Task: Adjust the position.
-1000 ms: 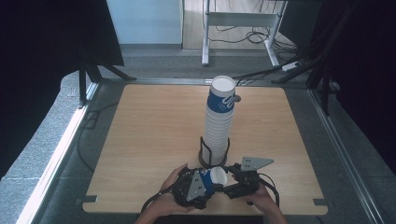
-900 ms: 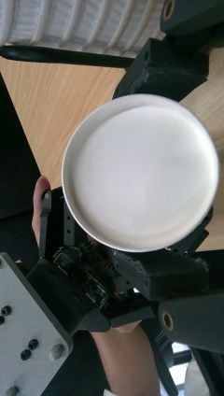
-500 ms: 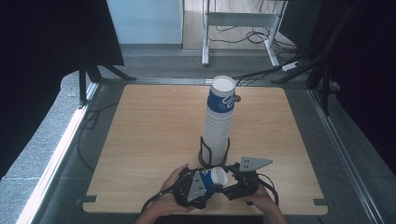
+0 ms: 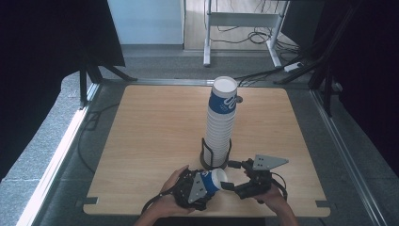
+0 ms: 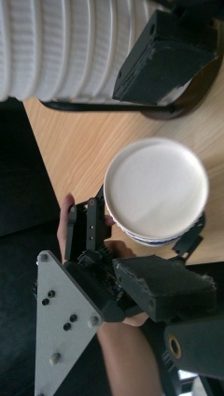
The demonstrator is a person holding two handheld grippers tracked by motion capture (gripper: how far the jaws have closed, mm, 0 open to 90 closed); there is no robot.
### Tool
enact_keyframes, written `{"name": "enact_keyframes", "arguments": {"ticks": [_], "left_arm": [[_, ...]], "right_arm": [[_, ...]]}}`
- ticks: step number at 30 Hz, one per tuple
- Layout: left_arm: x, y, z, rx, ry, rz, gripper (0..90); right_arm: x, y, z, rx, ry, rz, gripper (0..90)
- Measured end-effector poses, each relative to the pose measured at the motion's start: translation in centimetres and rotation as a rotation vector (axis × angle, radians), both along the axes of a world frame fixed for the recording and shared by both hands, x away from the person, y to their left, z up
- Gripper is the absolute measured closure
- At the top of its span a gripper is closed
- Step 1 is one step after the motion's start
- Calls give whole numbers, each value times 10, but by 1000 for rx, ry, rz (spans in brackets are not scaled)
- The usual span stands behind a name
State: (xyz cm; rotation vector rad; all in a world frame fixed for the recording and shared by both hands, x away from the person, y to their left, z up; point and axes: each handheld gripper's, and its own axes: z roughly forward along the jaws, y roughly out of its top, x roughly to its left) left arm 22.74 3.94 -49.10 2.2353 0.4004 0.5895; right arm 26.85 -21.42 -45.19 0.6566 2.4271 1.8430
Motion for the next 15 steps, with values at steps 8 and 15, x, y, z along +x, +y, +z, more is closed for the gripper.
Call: {"name": "enact_keyframes", "arguments": {"ticks": [8, 15], "left_arm": [[3, -1, 3, 21, -11, -8, 191], [5, -8, 6, 63, -34, -27, 191]], "right_arm": [[0, -10, 9, -205, -26, 27, 173], [7, 2, 30, -491, -39, 103, 172]]}}
